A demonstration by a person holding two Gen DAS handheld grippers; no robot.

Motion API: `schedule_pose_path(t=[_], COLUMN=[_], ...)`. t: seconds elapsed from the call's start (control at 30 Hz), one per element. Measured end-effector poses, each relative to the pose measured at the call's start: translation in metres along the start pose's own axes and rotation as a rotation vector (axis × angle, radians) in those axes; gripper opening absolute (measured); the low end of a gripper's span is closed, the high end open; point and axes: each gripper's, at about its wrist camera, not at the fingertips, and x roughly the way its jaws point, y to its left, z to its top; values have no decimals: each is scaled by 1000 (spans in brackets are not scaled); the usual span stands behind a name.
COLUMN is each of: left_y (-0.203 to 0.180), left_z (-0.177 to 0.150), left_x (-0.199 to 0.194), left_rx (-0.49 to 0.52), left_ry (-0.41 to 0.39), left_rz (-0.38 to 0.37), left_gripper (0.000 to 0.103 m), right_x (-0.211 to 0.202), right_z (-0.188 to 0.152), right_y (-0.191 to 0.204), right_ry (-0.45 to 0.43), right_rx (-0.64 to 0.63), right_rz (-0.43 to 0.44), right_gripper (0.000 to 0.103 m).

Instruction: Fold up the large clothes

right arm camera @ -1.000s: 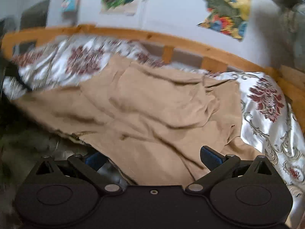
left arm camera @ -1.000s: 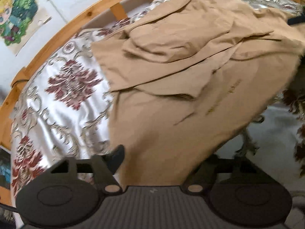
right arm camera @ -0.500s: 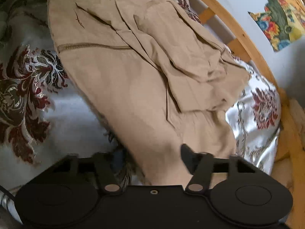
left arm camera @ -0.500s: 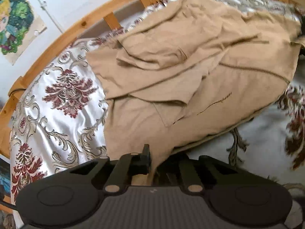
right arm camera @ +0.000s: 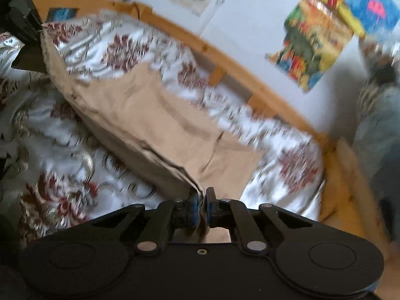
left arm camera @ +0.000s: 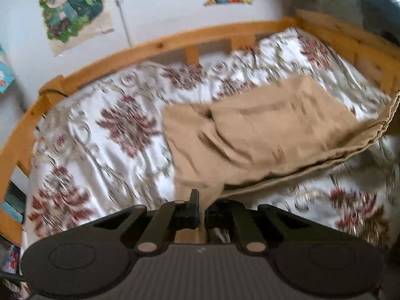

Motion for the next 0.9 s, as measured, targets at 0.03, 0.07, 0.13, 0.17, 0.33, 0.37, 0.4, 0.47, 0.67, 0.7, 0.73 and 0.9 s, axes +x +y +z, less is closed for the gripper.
schedule_pose_path(t=[0.03, 0.07, 0.13, 0.17, 0.33, 0.37, 0.4, 0.47, 0.67, 0.7, 0.73, 0.9], left_y=[3, 4, 3, 1, 0, -3, -3, 0, 30, 33, 36, 48], left_z=[11, 21, 40, 52, 88, 90, 94, 96, 81, 78, 76, 68], left_x=[2, 6, 18, 28, 95, 110, 128, 157, 224, 233, 240, 236], left_rx=[7, 16, 38, 49, 55, 58, 56, 27, -139, -162, -180, -217], left_ry=[-9, -19, -25, -17, 51, 62, 81, 134, 261, 270, 278, 210], left_rz=[18, 41, 87, 114, 193, 203, 207, 198, 96, 84, 75, 13], left_gripper=[4, 5, 5, 5, 5, 5, 5, 5, 10, 11, 14, 61], right_x=[3, 12, 39, 56, 137, 152, 170, 193, 215, 210, 202, 152], right_z=[6, 12, 22, 27, 44, 44, 44, 40, 20, 18, 15, -5], right_y=[-3, -8, -20, -27, -59, -62, -66, -68, -76, -77, -78, -67], right_ry=[-3, 0, 22, 43, 133, 148, 165, 175, 54, 29, -8, -164], right_rx=[8, 19, 41, 62, 270, 304, 337, 395, 563, 578, 589, 574], right_rz=[-7, -18, -48, -63, -46, -43, -38, -21, 62, 67, 65, -10], right_gripper=[5, 5, 6, 6, 10, 10, 11, 11, 36, 46, 62, 88])
